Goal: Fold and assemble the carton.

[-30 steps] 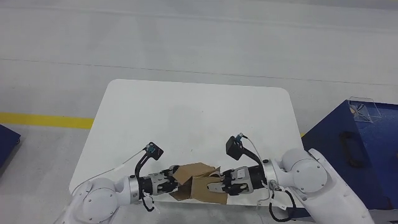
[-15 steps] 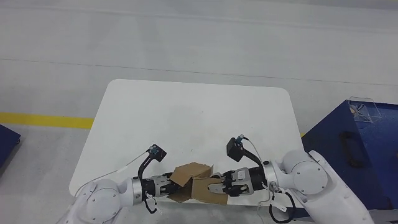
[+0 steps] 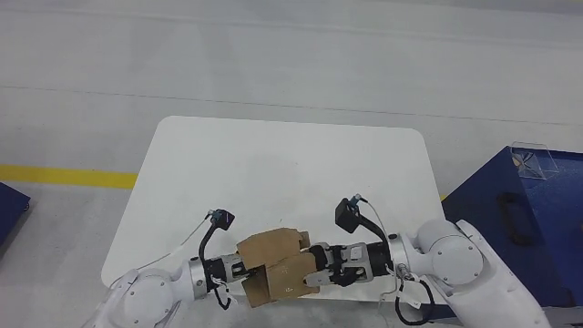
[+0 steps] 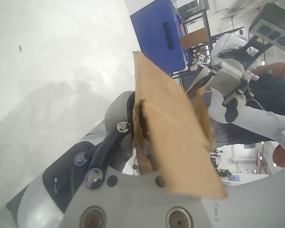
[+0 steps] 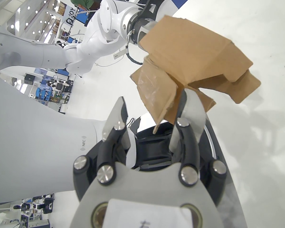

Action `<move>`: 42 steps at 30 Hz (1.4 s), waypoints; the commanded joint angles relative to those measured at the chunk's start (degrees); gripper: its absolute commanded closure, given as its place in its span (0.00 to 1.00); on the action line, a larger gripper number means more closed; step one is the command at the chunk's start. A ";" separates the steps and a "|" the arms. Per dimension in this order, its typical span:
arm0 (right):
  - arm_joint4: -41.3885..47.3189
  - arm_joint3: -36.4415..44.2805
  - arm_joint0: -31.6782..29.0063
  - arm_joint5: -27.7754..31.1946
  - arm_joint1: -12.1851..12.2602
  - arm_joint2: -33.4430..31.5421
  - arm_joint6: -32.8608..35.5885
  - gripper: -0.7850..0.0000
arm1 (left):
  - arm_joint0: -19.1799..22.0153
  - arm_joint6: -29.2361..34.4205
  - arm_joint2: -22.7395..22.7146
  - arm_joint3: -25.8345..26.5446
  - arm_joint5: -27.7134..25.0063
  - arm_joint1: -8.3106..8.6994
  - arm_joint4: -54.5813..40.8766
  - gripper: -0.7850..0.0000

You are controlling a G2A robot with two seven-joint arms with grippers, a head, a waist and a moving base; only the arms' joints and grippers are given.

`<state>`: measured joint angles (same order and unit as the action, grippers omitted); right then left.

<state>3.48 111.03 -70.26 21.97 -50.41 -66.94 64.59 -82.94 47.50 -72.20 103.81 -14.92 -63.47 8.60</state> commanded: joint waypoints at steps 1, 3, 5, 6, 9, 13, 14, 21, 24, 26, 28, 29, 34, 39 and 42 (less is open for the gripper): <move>0.36 0.23 -0.14 -0.27 0.00 -0.66 -1.59 0.00 | 0.01 0.04 0.00 0.01 -0.03 0.00 0.06 1.00; 0.75 0.44 -0.53 0.06 0.22 -3.51 -4.48 0.00 | -0.29 -0.04 0.13 -0.29 1.18 -0.03 -1.25 1.00; 2.26 0.62 -1.73 0.73 0.50 -7.01 -7.45 0.00 | -0.14 -1.14 -0.65 -0.59 6.18 -0.19 -6.56 1.00; 3.04 0.55 -2.54 1.00 0.64 -8.88 -9.02 0.00 | -0.09 -0.39 -0.48 -0.95 9.15 -0.35 -11.08 1.00; 8.71 0.60 -5.45 2.26 0.83 -12.98 -12.71 0.00 | 1.24 2.21 -0.16 -4.28 21.77 -1.22 -32.39 1.00; 10.75 0.62 -6.06 2.55 0.84 -13.41 -12.85 0.00 | 3.77 5.93 1.13 -5.44 28.34 -1.59 -39.94 1.00; 10.75 0.62 -6.06 2.55 0.84 -13.41 -12.85 0.00 | 3.77 5.93 1.13 -5.44 28.34 -1.59 -39.94 1.00; 1.31 1.22 -6.44 -0.17 0.78 -13.23 -16.39 0.00 | 3.37 3.65 2.09 -5.58 36.11 -2.18 -51.16 1.00; -11.14 2.43 -6.80 -5.11 0.58 -12.79 -23.03 0.00 | 3.47 0.47 2.84 -6.00 41.22 -2.62 -57.73 1.00; -16.10 2.91 -7.08 -7.32 0.50 -11.82 -24.08 0.00 | 4.27 -0.90 3.15 -5.73 43.07 -2.77 -59.62 1.00; -22.37 2.99 -6.96 -9.23 0.50 -11.20 -24.57 0.00 | 4.32 -1.93 3.70 -6.08 43.73 -2.92 -61.09 1.00; -24.36 3.07 -6.89 -9.67 0.45 -10.64 -24.94 0.00 | 4.51 -1.73 4.04 -6.14 44.63 -2.98 -62.13 1.00; -26.28 1.45 -6.15 -10.83 0.19 -9.38 -24.74 0.00 | 5.00 -0.95 4.60 -5.68 42.21 -2.84 -59.80 1.00; -28.28 -0.32 -4.98 -10.89 -0.12 -6.84 -22.55 0.00 | 4.75 -0.44 4.37 -5.33 39.24 -2.73 -59.16 1.00; -28.18 -0.94 -4.37 -9.80 -0.38 -4.86 -21.29 0.00 | 4.63 -0.88 4.23 -5.28 38.40 -2.69 -59.14 1.00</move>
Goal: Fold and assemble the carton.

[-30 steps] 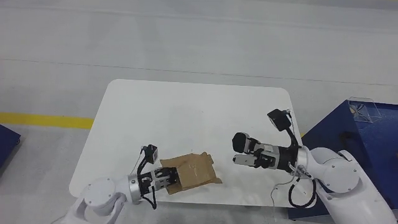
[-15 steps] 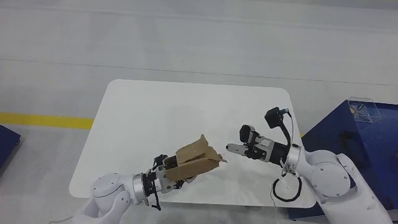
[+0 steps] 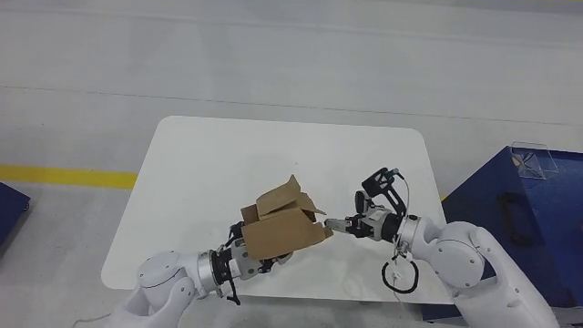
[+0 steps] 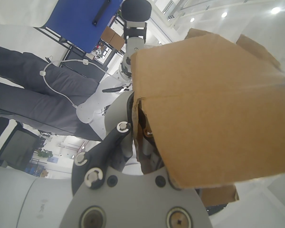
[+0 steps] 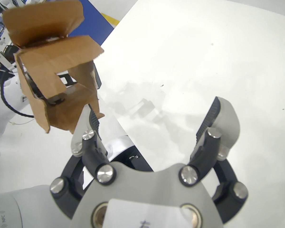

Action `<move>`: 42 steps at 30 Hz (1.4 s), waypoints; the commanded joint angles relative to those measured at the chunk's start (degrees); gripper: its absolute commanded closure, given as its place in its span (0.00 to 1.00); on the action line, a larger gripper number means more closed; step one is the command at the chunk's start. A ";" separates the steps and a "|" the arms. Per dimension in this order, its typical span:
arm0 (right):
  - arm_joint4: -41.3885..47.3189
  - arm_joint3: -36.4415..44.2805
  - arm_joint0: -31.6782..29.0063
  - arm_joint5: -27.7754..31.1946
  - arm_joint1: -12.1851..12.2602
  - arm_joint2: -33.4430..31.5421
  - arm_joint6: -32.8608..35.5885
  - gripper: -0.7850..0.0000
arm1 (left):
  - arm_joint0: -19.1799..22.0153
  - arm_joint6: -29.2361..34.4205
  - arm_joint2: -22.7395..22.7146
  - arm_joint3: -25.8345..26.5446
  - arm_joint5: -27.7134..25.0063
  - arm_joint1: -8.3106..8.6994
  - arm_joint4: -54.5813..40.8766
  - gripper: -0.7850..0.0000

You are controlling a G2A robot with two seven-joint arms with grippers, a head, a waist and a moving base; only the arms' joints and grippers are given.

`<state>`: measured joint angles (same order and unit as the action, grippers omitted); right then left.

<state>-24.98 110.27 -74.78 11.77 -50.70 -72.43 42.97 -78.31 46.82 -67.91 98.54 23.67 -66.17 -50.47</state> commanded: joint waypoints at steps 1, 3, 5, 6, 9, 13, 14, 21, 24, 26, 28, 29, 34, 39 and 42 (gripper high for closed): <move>0.93 -0.45 0.29 0.88 -0.18 1.25 0.85 0.00 | 0.02 -0.43 -0.15 -0.05 -0.50 0.01 -0.12 1.00; 1.80 -1.08 0.69 1.85 -0.35 2.38 1.96 0.00 | 0.06 -0.77 -0.26 -0.16 -1.21 0.00 -0.30 1.00; 2.16 -1.46 1.09 2.44 -0.55 3.62 2.61 0.00 | 0.05 -0.73 -0.23 -0.18 -2.55 -0.04 -0.49 1.00; 2.60 -1.64 1.27 2.72 -0.66 4.29 2.88 0.00 | 0.01 -0.72 -0.15 -0.26 -3.49 -0.07 -0.31 1.00; 2.61 -2.24 2.19 2.65 -0.98 5.66 3.07 0.00 | -0.01 -0.64 0.62 -0.74 -5.08 -0.17 0.21 1.00; 3.82 -3.17 3.34 2.15 -1.19 4.70 1.06 0.00 | 0.18 -0.55 1.37 -1.03 -7.45 -0.26 1.65 1.00; 4.47 -3.23 3.42 2.14 -1.18 4.00 0.46 0.00 | 0.19 -0.54 1.47 -1.01 -8.25 -0.24 2.48 1.00; 6.76 -0.95 1.91 3.66 -0.81 0.35 0.19 0.00 | -0.08 -2.53 2.09 -1.66 -11.13 -0.29 5.38 1.00; 7.27 0.65 1.03 4.13 -0.73 -0.24 0.58 0.00 | -0.04 -3.94 2.24 -2.11 -11.22 -0.38 5.28 1.00; 7.32 1.63 0.58 4.17 -0.72 -0.27 0.79 0.00 | 0.01 -4.67 2.28 -2.27 -11.03 -0.45 4.84 1.00; 7.04 2.01 0.53 4.10 -0.78 0.15 1.10 0.00 | 0.14 -4.94 2.32 -2.31 -10.89 -0.48 4.71 1.00; 6.78 1.86 0.74 3.93 -0.85 0.51 1.06 0.00 | 0.16 -4.98 2.31 -2.34 -10.94 -0.49 4.64 1.00; 5.19 0.48 2.77 2.75 -1.36 3.02 1.16 0.00 | 0.21 -4.94 2.37 -2.17 -11.32 -0.52 4.67 1.00; 5.47 -1.39 4.20 1.58 -1.47 2.07 1.14 0.00 | 0.01 -3.59 2.13 -1.76 -12.81 -0.44 5.34 1.00; 5.03 -2.31 4.71 0.66 -1.43 1.32 1.77 0.00 | -0.25 -2.17 1.95 -1.44 -13.92 -0.36 5.62 1.00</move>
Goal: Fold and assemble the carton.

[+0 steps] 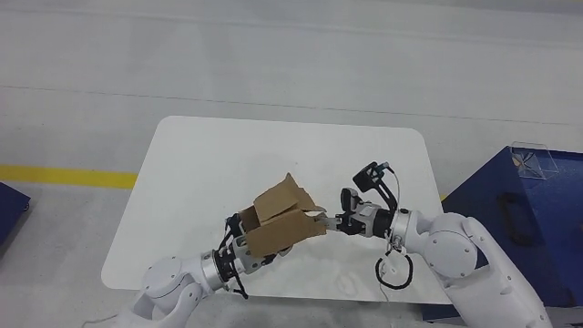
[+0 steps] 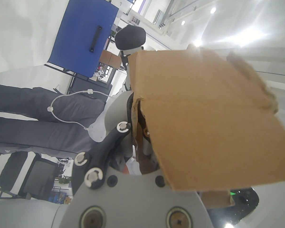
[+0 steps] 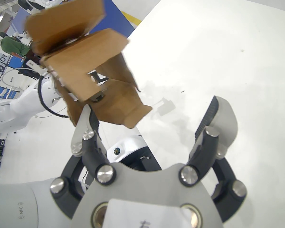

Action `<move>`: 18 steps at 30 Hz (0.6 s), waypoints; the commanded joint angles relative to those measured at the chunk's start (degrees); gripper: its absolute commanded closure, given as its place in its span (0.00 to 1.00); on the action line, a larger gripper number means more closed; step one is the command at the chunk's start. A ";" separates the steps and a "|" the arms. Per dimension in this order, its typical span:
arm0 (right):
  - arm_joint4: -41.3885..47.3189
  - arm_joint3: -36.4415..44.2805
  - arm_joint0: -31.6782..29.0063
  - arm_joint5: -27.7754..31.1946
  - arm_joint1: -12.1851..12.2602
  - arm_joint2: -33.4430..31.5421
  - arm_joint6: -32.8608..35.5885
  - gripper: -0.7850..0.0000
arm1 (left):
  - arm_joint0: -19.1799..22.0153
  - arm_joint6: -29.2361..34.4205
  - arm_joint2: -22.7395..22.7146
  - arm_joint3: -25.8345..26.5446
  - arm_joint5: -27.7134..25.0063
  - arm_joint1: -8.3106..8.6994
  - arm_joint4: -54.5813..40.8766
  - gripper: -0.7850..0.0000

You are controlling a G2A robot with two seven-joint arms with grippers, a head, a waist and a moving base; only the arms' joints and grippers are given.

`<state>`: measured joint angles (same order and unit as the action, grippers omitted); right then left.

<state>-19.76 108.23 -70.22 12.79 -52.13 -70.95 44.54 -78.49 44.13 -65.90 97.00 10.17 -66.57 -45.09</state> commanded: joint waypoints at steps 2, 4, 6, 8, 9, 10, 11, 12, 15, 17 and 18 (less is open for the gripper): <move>-0.30 -0.46 0.46 -0.89 -0.06 -0.11 0.28 0.00 | -0.30 1.59 -0.11 0.35 -1.30 0.10 0.64 1.00; -0.78 -0.69 0.81 -1.26 -0.17 0.26 0.21 0.00 | -0.50 3.06 -0.12 0.71 -2.36 0.17 1.19 1.00; -1.70 -0.73 1.10 -1.82 -0.34 1.04 -0.23 0.00 | -0.83 4.62 -0.06 1.11 -3.44 0.27 1.91 1.00; -2.04 -1.05 1.49 -2.15 -0.53 1.82 -0.59 0.00 | -1.22 6.33 -0.04 1.72 -4.56 0.37 2.58 1.00; -2.15 -1.27 1.75 -2.31 -0.64 2.19 -0.76 0.00 | -1.44 7.11 -0.02 1.99 -4.92 0.44 3.01 1.00; -2.32 -1.53 2.02 -2.47 -0.73 2.59 -0.76 0.00 | -1.65 7.80 -0.04 2.23 -5.15 0.51 3.27 1.00; -2.42 -1.74 2.32 -2.58 -0.83 2.95 -0.80 0.00 | -1.77 8.63 0.00 2.50 -5.25 0.57 3.57 1.00; -2.38 -1.96 2.58 -2.74 -0.94 3.29 -0.90 0.00 | -1.84 9.34 -0.03 2.62 -5.49 0.63 3.79 1.00; -2.55 -2.37 3.29 -3.12 -1.20 4.07 -1.12 0.00 | -2.04 10.62 -0.07 2.78 -5.64 0.71 3.29 1.00; -2.27 -2.70 3.66 -3.58 -1.37 4.33 -1.50 0.00 | -1.98 11.09 -0.32 2.66 -5.30 0.79 2.97 1.00; -1.79 -2.78 3.81 -3.48 -1.45 4.42 -1.49 0.00 | -1.96 10.99 -0.41 2.68 -5.36 0.82 3.14 1.00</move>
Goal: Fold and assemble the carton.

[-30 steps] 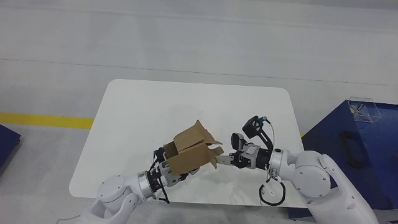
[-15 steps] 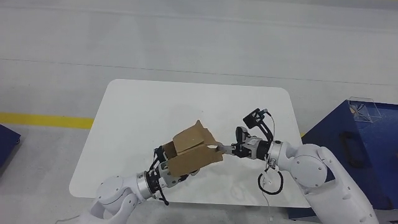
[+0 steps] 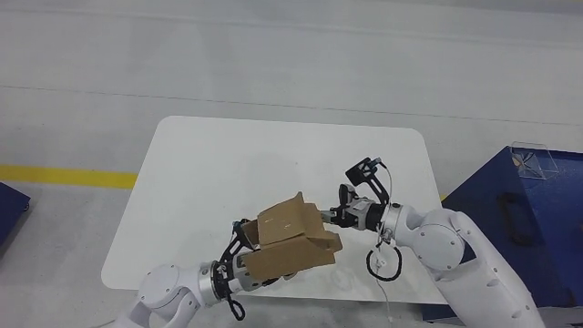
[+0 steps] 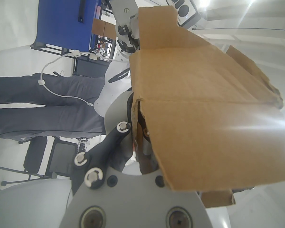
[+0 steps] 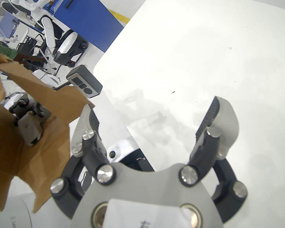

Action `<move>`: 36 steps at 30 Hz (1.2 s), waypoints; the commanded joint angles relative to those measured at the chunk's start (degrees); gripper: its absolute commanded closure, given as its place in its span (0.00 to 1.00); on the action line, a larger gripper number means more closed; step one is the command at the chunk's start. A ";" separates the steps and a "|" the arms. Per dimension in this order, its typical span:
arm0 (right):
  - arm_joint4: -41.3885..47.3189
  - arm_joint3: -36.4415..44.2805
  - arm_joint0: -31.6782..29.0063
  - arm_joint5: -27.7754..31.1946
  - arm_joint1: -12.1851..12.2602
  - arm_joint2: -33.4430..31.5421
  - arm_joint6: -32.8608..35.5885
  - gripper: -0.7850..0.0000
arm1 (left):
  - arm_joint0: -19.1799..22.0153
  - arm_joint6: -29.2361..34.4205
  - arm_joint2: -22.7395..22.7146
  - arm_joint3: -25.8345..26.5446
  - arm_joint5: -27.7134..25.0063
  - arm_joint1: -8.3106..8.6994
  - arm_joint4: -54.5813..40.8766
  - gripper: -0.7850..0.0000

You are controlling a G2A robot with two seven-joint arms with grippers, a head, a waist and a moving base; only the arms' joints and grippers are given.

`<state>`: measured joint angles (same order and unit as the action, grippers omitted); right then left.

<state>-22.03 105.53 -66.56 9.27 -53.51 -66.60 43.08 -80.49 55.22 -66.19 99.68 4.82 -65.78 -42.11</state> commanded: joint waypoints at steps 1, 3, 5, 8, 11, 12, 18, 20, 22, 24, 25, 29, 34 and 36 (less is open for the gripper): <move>1.12 -0.08 0.28 0.30 -0.11 -0.01 0.04 0.00 | 0.07 -0.41 -0.20 -0.15 0.03 0.05 0.23 1.00; 1.92 -0.20 0.38 0.46 -0.08 -0.84 0.07 0.00 | 0.35 -1.20 -0.34 -0.65 0.48 0.04 0.02 1.00; 2.77 -0.21 0.18 0.46 0.01 -2.18 -0.25 0.00 | 0.73 -1.92 -0.43 -1.21 0.92 0.02 -0.28 1.00; 5.14 0.31 -0.58 0.94 0.22 -5.03 -1.57 0.00 | 1.32 -2.76 -0.32 -1.92 1.39 -0.04 -0.42 1.00; 9.22 2.19 -2.14 3.12 0.42 -7.67 -1.96 0.00 | 1.73 -4.19 0.06 -2.69 2.49 -0.10 -0.13 1.00; 10.01 2.80 -2.64 3.81 0.52 -8.31 -1.39 0.00 | 1.97 -4.62 0.22 -2.80 3.09 -0.14 -0.35 1.00; 9.32 4.36 -3.60 4.51 0.63 -7.67 1.75 0.00 | 2.86 -4.86 1.10 -3.19 2.48 -0.27 0.58 1.00; 8.20 3.89 -3.07 4.16 0.43 -6.15 1.96 0.00 | 2.87 -4.91 1.19 -3.16 1.67 -0.28 1.14 1.00; 7.67 3.28 -2.40 3.68 0.17 -4.38 2.22 0.00 | 2.82 -4.96 1.21 -3.10 0.80 -0.27 1.58 1.00; 7.20 2.73 -1.64 3.41 -0.10 -2.97 2.00 0.00 | 2.74 -4.89 1.24 -3.13 0.36 -0.27 1.78 1.00; 7.16 2.50 -1.33 3.35 -0.22 -2.39 1.89 0.00 | 2.72 -4.92 1.21 -3.12 0.12 -0.26 1.81 1.00; 7.75 1.48 -0.34 3.10 -0.58 -1.10 1.79 0.00 | 2.63 -5.00 1.09 -3.38 -0.52 -0.23 2.20 1.00; 7.59 0.83 0.29 3.06 -0.86 0.05 2.03 0.00 | 2.64 -5.03 1.07 -3.40 -0.55 -0.22 2.28 1.00; 7.23 0.72 0.47 2.95 -0.95 0.31 1.91 0.00 | 2.64 -5.03 1.07 -3.40 -0.55 -0.22 2.28 1.00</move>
<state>-14.59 106.30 -66.18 12.30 -54.43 -66.38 45.07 -77.85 50.19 -65.12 96.28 4.26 -66.00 -39.83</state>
